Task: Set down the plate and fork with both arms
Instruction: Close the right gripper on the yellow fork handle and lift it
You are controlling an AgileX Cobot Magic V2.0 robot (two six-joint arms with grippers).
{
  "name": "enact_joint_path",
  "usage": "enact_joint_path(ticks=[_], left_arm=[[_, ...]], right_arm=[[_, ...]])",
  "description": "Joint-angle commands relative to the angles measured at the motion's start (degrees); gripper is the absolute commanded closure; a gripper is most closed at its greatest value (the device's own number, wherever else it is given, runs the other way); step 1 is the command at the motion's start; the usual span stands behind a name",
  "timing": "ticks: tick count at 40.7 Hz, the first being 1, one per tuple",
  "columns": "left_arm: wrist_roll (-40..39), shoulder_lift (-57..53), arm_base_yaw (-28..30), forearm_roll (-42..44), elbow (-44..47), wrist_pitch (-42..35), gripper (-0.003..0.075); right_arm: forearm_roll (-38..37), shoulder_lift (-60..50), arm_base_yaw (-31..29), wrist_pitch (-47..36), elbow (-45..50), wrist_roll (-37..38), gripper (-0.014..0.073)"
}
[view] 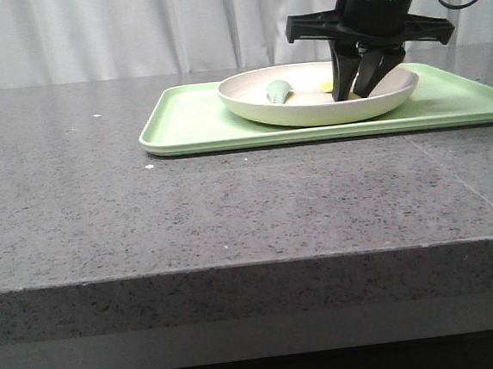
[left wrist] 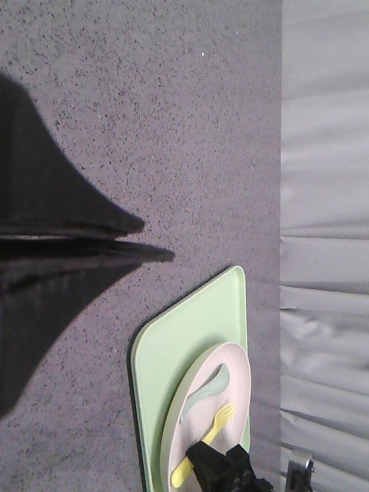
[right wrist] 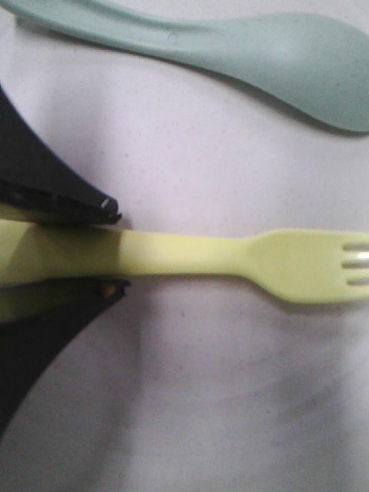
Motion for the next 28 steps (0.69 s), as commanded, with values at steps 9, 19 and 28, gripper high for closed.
enact_joint_path(ticks=[9, 19, 28], left_arm=[[-0.5, 0.5, 0.1, 0.2, -1.5, -4.5, 0.0738], [-0.5, 0.5, 0.1, 0.2, -1.5, -4.5, 0.0738], [-0.5, 0.5, 0.1, 0.2, -1.5, -4.5, 0.0738]], right_arm=[[-0.2, -3.5, -0.2, -0.8, -2.4, -0.1, 0.0607], [-0.2, -3.8, -0.2, 1.9, -6.0, -0.1, 0.0607], [-0.2, -3.8, -0.4, 2.8, -8.7, -0.1, 0.0607]])
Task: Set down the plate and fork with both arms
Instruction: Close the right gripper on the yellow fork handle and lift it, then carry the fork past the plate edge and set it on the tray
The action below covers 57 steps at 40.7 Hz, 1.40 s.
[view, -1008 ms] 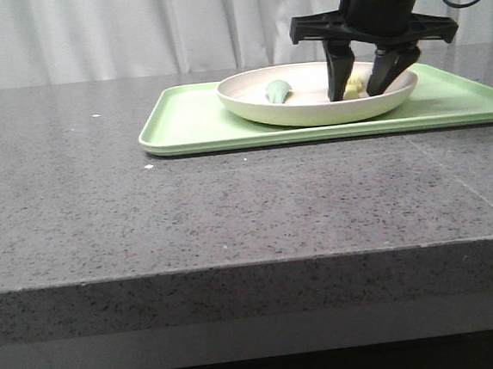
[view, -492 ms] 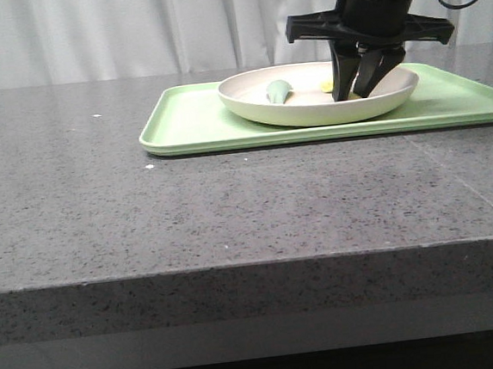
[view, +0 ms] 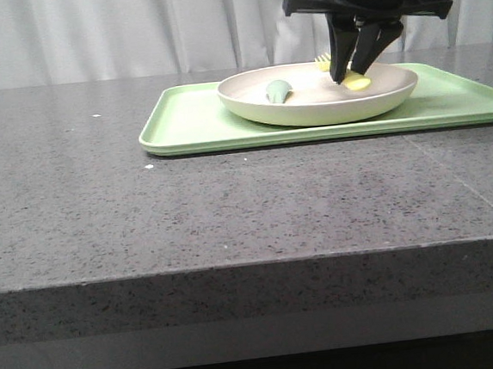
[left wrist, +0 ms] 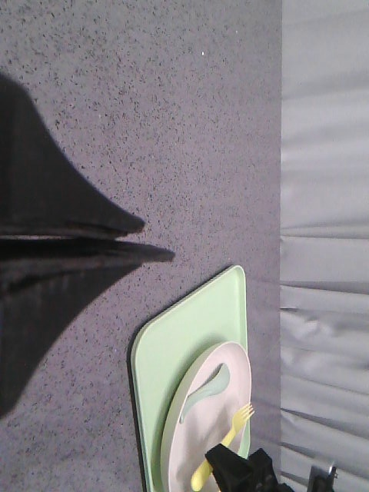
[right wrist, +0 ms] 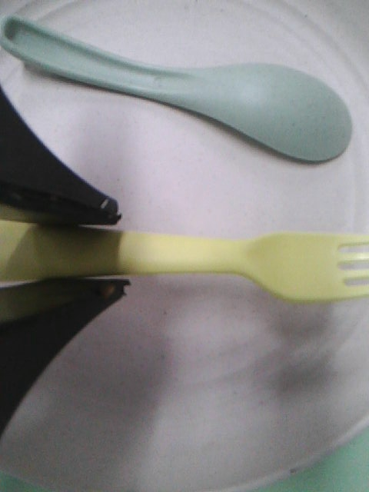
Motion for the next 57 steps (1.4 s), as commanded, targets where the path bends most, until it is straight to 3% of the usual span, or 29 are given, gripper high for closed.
enact_joint_path(ticks=[1, 32, 57], left_arm=[[-0.5, 0.5, 0.1, 0.2, -1.5, -4.5, 0.0738], [-0.5, 0.5, 0.1, 0.2, -1.5, -4.5, 0.0738], [-0.5, 0.5, 0.1, 0.2, -1.5, -4.5, 0.0738]], right_arm=[[-0.2, -3.8, -0.4, -1.1, -3.0, -0.1, 0.0607], [-0.2, -3.9, -11.1, 3.5, -3.2, -3.0, 0.0607], [-1.1, -3.9, -11.7, 3.4, -3.1, -5.3, 0.0607]])
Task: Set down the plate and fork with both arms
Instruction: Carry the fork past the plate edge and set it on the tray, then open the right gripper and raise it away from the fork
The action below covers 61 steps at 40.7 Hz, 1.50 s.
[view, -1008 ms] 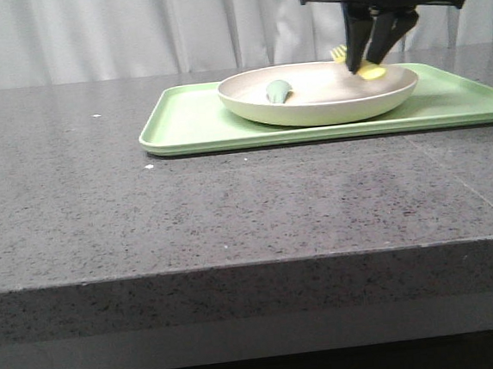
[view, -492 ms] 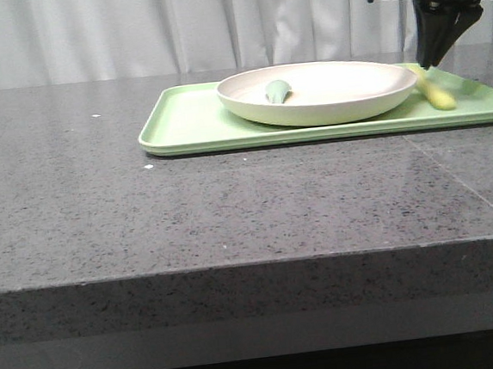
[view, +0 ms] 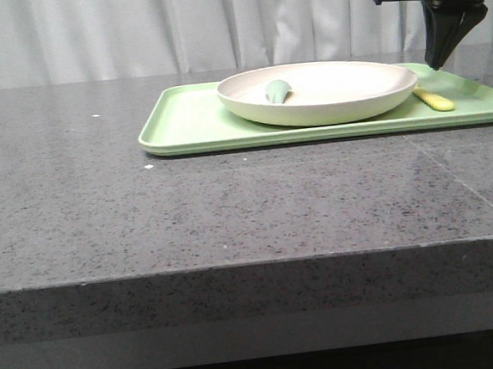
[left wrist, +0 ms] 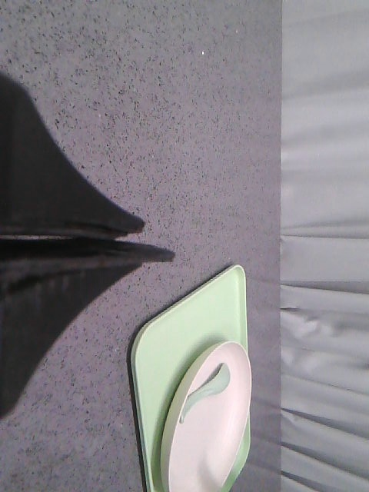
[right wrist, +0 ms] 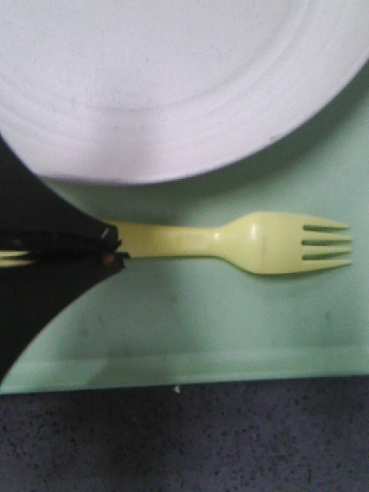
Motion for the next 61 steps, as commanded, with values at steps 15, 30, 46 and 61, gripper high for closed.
enact_joint_path(ticks=[15, 30, 46, 61], left_arm=[[-0.5, 0.5, 0.1, 0.2, -1.5, -4.5, 0.0738], [-0.5, 0.5, 0.1, 0.2, -1.5, -4.5, 0.0738], [-0.5, 0.5, 0.1, 0.2, -1.5, -4.5, 0.0738], [-0.5, 0.5, 0.1, 0.2, -1.5, -4.5, 0.0738]], right_arm=[[-0.7, -5.1, -0.4, -1.9, -1.9, -0.6, 0.0608], [-0.7, -10.0, -0.4, -0.3, -1.9, -2.0, 0.0708], [-0.7, -23.5, 0.7, -4.8, 6.6, -5.1, 0.0708], [-0.7, -45.5, 5.9, -25.8, 38.7, -9.0, 0.071]])
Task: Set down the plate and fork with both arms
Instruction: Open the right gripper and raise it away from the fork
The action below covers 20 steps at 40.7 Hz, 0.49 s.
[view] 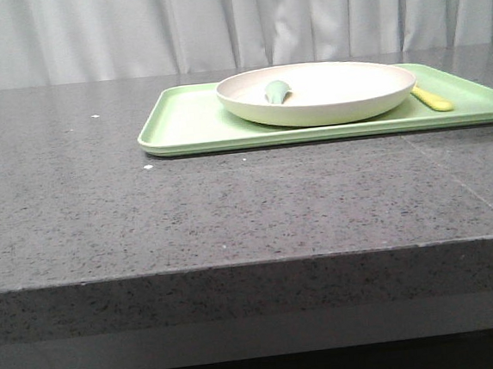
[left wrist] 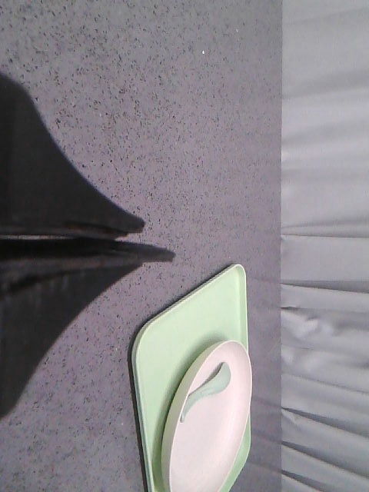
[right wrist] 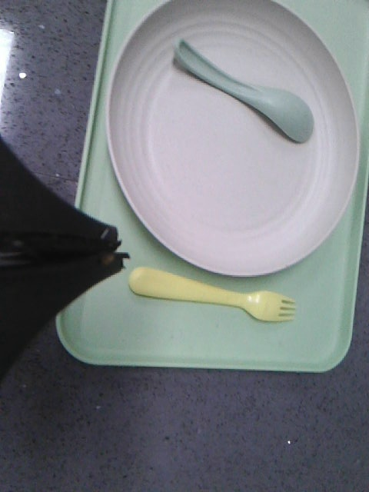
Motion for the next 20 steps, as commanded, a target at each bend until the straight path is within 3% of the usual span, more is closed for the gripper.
enact_joint_path(ticks=[1, 8, 20], left_arm=[[-0.5, 0.5, 0.1, 0.2, -1.5, -4.5, 0.0738], [-0.5, 0.5, 0.1, 0.2, -1.5, -4.5, 0.0738], [-0.5, 0.5, 0.1, 0.2, -1.5, -4.5, 0.0738]], right_arm=[[-0.6, -8.2, 0.7, -10.1, 7.1, -1.1, 0.071], [-0.6, -20.3, 0.8, -20.1, 22.4, -1.1, 0.071], [-2.3, -45.5, 0.8, -29.5, 43.5, -1.6, 0.071]])
